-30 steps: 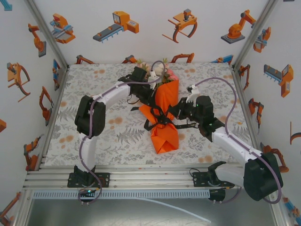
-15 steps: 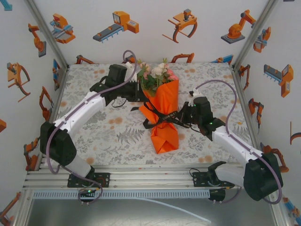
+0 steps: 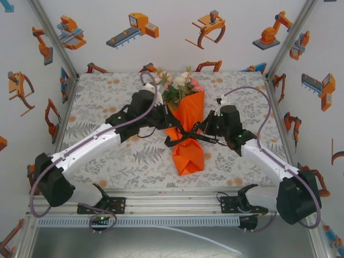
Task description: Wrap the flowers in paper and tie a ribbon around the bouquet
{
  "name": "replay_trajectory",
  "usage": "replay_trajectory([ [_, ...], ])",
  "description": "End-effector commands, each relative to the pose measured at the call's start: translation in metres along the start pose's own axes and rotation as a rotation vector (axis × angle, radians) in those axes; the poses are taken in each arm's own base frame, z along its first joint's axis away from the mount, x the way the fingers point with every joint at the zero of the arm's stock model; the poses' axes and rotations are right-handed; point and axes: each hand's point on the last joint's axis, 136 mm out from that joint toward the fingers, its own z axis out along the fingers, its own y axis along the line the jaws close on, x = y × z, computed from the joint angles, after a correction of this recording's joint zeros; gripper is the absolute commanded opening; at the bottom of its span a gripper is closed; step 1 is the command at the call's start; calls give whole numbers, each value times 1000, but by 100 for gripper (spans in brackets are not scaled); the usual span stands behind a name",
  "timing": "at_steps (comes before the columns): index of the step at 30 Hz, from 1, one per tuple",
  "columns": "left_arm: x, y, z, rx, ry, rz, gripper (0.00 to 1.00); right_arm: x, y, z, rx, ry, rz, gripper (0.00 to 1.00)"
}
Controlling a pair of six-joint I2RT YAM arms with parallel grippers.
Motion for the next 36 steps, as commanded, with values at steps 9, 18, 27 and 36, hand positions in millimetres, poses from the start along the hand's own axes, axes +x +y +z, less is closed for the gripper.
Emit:
replay_trajectory([
  [9,120,-70,104,432,213,301,8,-40,32,2,-109,-94,128,0],
  [18,167,-11,124,153,231,689,25,-48,40,-8,-135,-117,152,0],
  [27,145,-16,111,98,90,721,46,-42,37,-9,-122,-102,147,0],
  [36,94,-58,42,135,-74,706,53,-40,35,-12,-112,-99,134,0],
])
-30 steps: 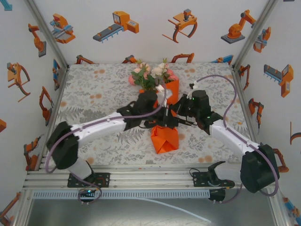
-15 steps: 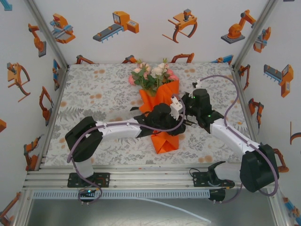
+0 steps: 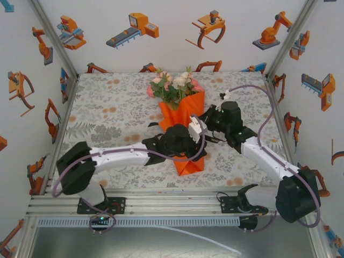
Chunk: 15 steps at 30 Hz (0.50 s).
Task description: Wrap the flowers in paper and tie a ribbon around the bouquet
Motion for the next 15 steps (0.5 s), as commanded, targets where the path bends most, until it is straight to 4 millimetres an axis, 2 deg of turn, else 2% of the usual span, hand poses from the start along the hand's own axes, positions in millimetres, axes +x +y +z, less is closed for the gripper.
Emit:
replay_trajectory([
  [1,-27,1,-29,-29,-70,18,53,-15,18,-8,-49,-46,-22,0],
  [4,-44,5,-56,-63,-124,-13,52,-15,20,-8,-56,-48,-28,0],
  [6,-56,18,-76,-111,-162,-79,50,-15,22,-8,-64,-45,-46,0],
  [8,-63,50,-95,-196,-188,-243,44,-13,25,-8,-86,-38,-76,0],
  [9,-61,75,-104,-268,-190,-376,38,-11,29,-8,-115,-32,-102,0],
  [10,-53,103,-114,-354,-176,-546,31,-8,35,-8,-149,-26,-133,0],
  [12,-31,141,-127,-472,-105,-826,25,-1,44,-8,-216,-9,-186,0],
  [14,-29,151,-126,-465,-39,-916,26,9,52,-8,-277,13,-238,0],
  [15,-36,149,-122,-439,-29,-911,27,15,56,-8,-306,29,-261,0],
])
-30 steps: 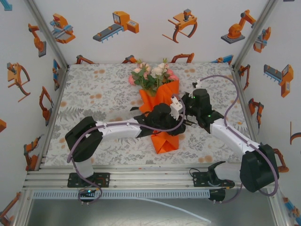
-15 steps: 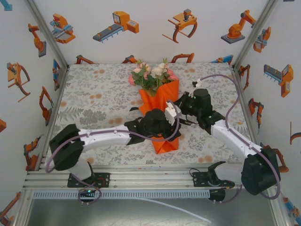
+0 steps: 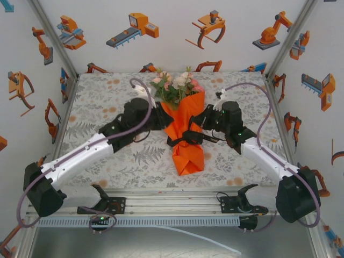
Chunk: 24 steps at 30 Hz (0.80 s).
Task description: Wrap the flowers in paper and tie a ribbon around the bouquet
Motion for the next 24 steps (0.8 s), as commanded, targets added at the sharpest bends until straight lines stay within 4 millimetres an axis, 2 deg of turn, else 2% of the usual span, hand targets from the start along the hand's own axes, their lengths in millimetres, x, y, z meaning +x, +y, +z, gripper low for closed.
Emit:
replay_trajectory([
  [1,21,7,5,-59,179,-220,31,8,34,-1,-174,16,-150,0],
  [6,25,-18,32,46,277,-361,47,28,54,2,-258,68,-247,0],
  [9,31,-18,48,53,294,-456,58,35,60,3,-281,86,-275,0],
  [13,40,-11,60,22,314,-518,61,40,64,4,-295,97,-284,0],
  [16,47,-11,64,17,351,-511,61,41,63,4,-295,95,-287,0],
  [20,68,2,67,-53,430,-470,56,42,61,4,-294,87,-288,0],
  [22,74,8,70,-77,446,-473,51,42,61,5,-297,83,-287,0],
  [24,80,11,73,-90,463,-478,37,44,61,5,-302,89,-286,0],
])
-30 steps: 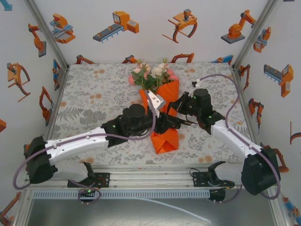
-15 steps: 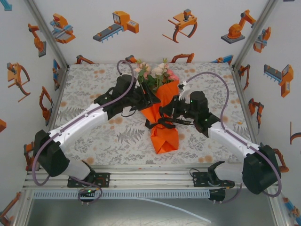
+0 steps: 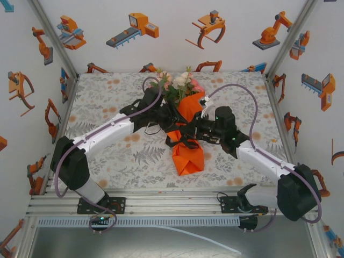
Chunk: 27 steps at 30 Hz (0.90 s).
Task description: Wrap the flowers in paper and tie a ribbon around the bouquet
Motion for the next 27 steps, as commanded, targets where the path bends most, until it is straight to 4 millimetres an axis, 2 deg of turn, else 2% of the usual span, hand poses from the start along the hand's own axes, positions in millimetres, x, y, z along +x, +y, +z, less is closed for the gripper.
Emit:
replay_trajectory([
  [1,7,8,6,-42,52,-15,29,-4,6,2,-30,-24,-41,0],
  [3,8,9,8,-45,62,-18,13,-4,5,1,-19,-29,-42,0],
  [6,9,11,10,-58,73,-17,0,-6,0,-5,24,-48,-41,1],
  [9,8,17,11,-72,72,-20,0,-5,-2,-11,58,-48,-36,11],
  [11,6,19,10,-76,69,-17,0,-5,-4,-17,88,-47,-20,21],
  [14,3,22,10,-88,59,-5,0,-8,-19,-37,224,-95,148,31],
  [16,2,24,11,-90,57,-4,0,-2,-29,-52,310,-112,277,35],
  [19,2,29,12,-101,50,-7,0,20,-46,-78,463,-93,436,37],
  [21,2,30,12,-96,46,-12,0,47,-62,-96,610,-29,531,46],
  [23,2,29,11,-90,42,-11,0,62,-66,-97,648,51,543,50],
  [27,1,28,10,-93,43,-7,0,71,-69,-81,637,134,555,54],
])
